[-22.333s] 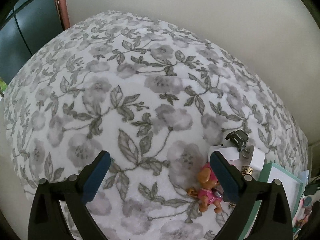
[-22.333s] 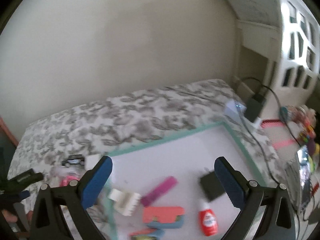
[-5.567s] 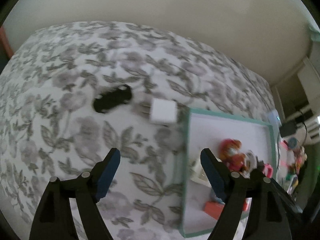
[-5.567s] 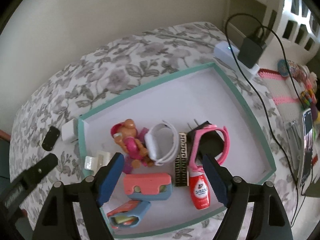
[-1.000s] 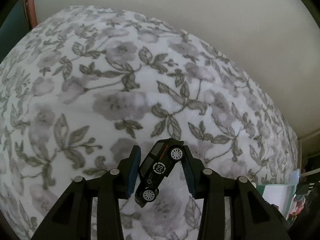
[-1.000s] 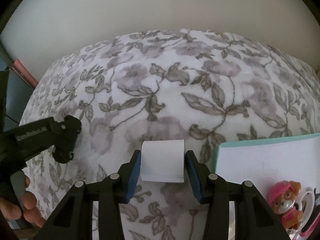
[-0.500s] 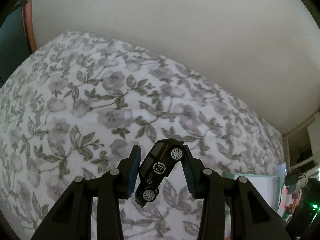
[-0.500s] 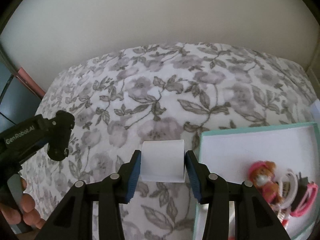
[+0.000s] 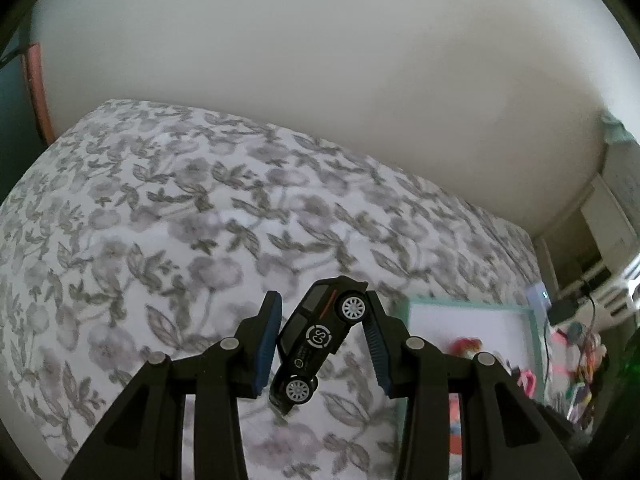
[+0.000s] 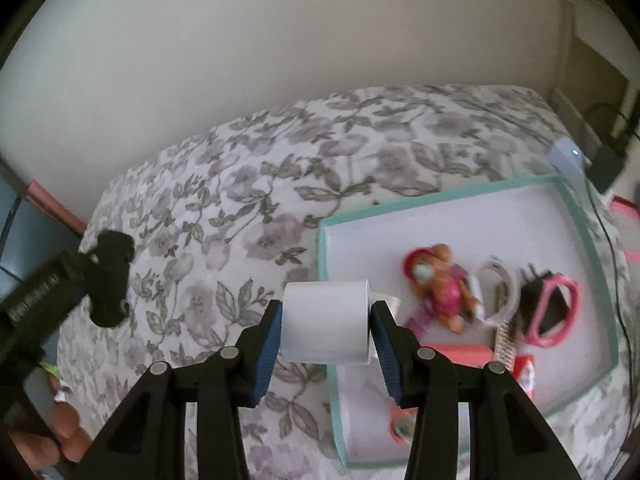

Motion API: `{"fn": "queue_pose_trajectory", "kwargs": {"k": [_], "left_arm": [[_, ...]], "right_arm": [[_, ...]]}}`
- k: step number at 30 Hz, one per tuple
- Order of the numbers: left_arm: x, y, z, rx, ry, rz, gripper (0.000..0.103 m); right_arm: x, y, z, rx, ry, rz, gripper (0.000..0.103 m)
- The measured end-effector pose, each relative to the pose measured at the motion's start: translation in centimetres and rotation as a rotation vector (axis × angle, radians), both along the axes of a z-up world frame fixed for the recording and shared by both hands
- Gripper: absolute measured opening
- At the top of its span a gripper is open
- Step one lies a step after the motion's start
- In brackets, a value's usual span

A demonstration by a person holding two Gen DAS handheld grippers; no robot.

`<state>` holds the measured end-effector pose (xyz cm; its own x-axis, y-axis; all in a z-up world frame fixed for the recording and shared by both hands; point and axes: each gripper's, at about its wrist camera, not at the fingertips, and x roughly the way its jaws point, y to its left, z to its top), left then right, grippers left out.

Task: Organize rigid objects
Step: 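Lift and carry the toy car with the left gripper while the right gripper carries the charger over the tray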

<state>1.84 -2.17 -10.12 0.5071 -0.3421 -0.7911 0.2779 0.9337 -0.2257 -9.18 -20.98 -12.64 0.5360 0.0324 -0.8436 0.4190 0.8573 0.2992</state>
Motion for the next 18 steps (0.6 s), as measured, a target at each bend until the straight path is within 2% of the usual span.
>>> {"fn": "queue_pose_trajectory", "kwargs": {"k": [11, 18], "left_arm": [[-6.0, -4.9, -0.2, 0.065, -0.047, -0.163, 0.042], [-8.7, -8.1, -1.8, 0.067, 0.002, -0.276, 0.043]], "right_arm": [[-6.1, -3.3, 1.6, 0.011, -0.040, -0.128, 0.047], [-7.6, -5.4, 1.2, -0.021, -0.016, -0.179, 0.048]]}}
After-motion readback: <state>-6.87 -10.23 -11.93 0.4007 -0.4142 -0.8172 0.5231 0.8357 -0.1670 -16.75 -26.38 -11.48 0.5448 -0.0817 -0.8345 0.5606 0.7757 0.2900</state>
